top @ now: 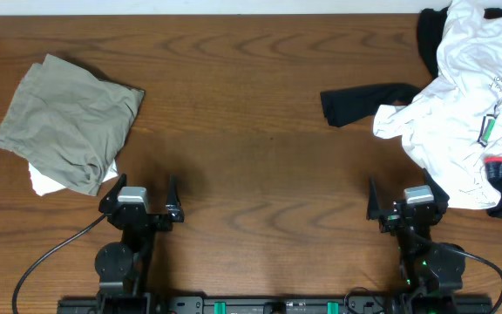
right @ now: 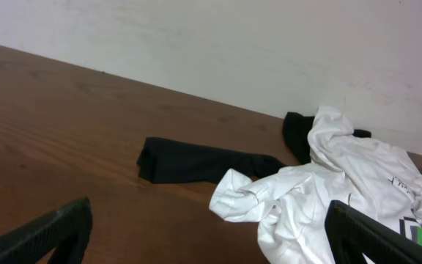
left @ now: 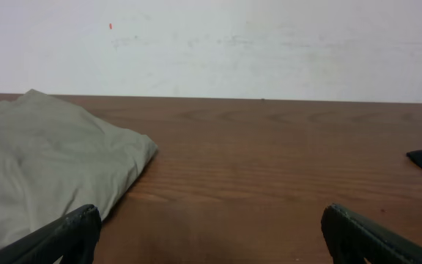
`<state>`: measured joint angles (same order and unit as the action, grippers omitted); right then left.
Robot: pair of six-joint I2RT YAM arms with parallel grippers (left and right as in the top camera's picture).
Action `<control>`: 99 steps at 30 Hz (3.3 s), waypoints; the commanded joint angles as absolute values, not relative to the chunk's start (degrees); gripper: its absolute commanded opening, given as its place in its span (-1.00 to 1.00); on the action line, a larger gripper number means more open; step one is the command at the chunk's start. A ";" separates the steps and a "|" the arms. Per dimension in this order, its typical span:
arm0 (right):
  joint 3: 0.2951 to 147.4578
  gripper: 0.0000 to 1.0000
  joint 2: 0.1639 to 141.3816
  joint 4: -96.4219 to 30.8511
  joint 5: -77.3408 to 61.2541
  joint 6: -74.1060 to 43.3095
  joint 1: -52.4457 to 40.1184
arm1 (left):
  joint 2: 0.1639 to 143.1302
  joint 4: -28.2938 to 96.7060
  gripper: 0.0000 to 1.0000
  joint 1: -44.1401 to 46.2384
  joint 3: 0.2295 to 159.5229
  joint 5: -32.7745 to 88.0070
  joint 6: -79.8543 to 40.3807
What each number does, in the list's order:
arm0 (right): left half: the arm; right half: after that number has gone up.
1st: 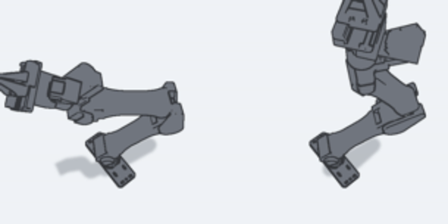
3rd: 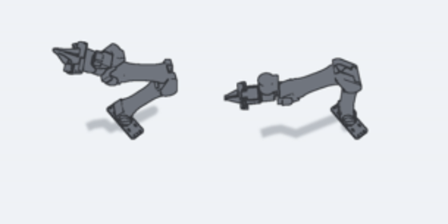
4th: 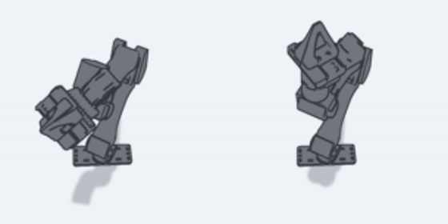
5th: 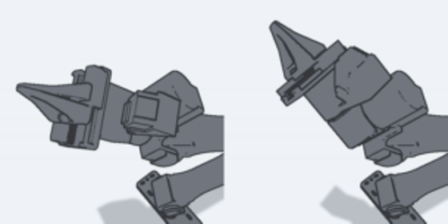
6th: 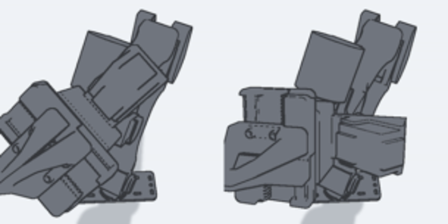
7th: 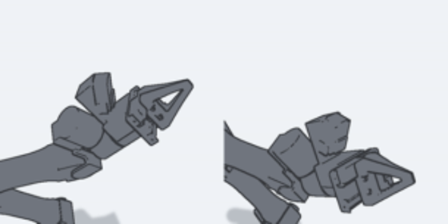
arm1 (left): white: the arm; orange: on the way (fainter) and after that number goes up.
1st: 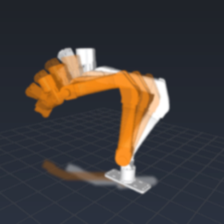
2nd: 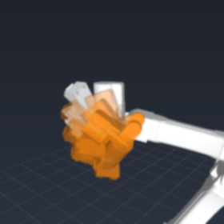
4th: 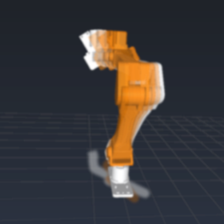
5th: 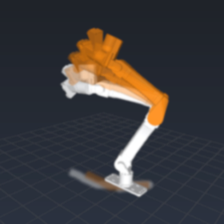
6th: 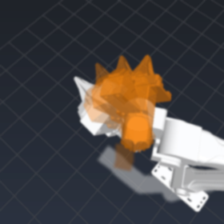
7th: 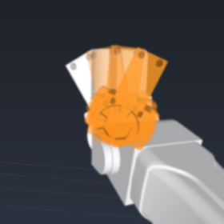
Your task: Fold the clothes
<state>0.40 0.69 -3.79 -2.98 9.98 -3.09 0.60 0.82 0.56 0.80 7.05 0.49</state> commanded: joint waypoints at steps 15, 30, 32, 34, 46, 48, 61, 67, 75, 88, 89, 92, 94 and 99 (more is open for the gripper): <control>0.32 0.99 0.38 -4.01 -3.20 10.79 -2.79 | 0.38 3.25 0.96 0.84 0.23 7.40 1.50; 0.32 0.99 0.38 -3.97 -3.25 10.79 -2.79 | 0.38 3.25 0.96 0.84 0.23 7.40 1.50; 0.32 0.98 0.38 -3.95 -3.25 10.79 -2.79 | 0.38 3.22 0.96 0.84 0.23 7.42 1.50; 0.32 0.99 0.38 -3.90 -3.27 10.76 -2.79 | 0.38 3.22 0.96 0.84 0.23 7.42 1.48; 3.44 0.98 0.38 -6.22 -3.22 -0.40 -2.79 | 0.75 4.99 0.96 0.84 3.01 11.97 -8.51; 6.13 0.99 0.75 -8.97 -2.26 -0.38 -2.79 | 1.41 8.34 0.96 0.84 5.58 13.50 -11.00; 31.79 0.98 26.04 -30.79 3.66 -0.40 -2.61 | 21.89 35.27 0.96 0.84 37.32 14.31 -8.82; 44.88 0.99 45.34 -39.77 2.04 -0.38 -2.61 | 37.32 49.08 0.96 0.84 50.11 14.11 -6.57; 51.88 0.99 59.44 -43.09 8.67 -5.23 -1.89 | 48.16 54.39 0.96 0.84 54.39 14.13 -6.28; 51.83 0.96 83.99 -39.48 12.45 -6.74 13.63 | 48.97 54.17 0.96 0.84 54.39 14.11 -6.26; 51.83 0.94 85.73 -39.44 13.39 -6.76 13.76 | 48.97 54.17 0.96 0.84 54.39 14.13 -6.26; 51.83 0.92 91.35 -38.57 14.79 -6.76 13.98 | 48.97 54.17 0.96 0.84 54.39 14.11 -6.26; 51.83 0.91 94.43 -37.82 14.31 -6.79 13.96 | 48.97 54.17 0.96 0.84 54.39 14.11 -6.26; 51.83 0.48 99.11 -36.10 15.09 -6.81 13.98 | 48.97 54.15 0.96 0.84 54.39 14.11 -6.26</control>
